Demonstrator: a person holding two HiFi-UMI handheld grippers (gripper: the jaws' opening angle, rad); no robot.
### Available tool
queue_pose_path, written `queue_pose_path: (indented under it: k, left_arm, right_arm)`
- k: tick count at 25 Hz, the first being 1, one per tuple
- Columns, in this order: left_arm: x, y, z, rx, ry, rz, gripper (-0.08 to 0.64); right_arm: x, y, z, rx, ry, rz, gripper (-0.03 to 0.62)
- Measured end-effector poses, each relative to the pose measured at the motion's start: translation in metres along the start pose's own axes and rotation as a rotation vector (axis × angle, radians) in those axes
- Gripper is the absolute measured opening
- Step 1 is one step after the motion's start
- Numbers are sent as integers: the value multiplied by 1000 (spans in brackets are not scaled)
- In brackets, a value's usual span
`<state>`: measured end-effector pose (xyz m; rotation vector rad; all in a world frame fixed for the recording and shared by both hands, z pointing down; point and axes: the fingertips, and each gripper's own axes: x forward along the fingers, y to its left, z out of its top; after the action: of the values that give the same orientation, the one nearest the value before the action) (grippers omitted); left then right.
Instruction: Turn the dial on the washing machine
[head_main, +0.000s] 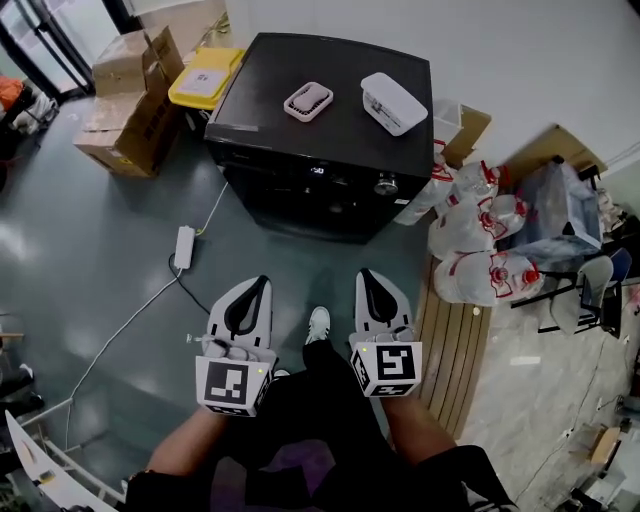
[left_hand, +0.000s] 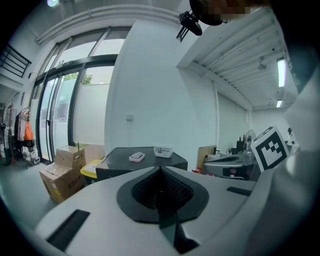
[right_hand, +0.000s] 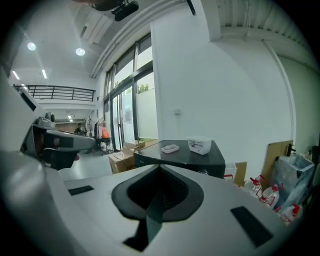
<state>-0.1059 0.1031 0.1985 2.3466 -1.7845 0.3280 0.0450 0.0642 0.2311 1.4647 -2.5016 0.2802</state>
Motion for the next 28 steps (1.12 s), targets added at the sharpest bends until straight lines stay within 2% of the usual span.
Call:
queue_pose_path:
  k: [4,10,15,18,23,28]
  left_arm:
    - [33,-2,-3,4,40,-8,14]
    - [75,-1,3,23,27,-19,14]
    - [97,-2,-2,38,55,-39,14]
    - [116,-2,-10,37,66,-64,14]
    - [150,5,-44,-2,110,-108,14]
    - [191,13,-67,33,117,-111,14]
  right_arm:
    - [24,-28,-1,9,11,-28,14]
    - [54,-54,5,0,5,-45,15]
    - [72,-67,7,-17,1,-59,15]
    - [90,-75,-1,-22,16,-83,15]
    - [114,-81,-19,-3,47,-131,17]
    - [139,-90,-46,6,58,-166,17]
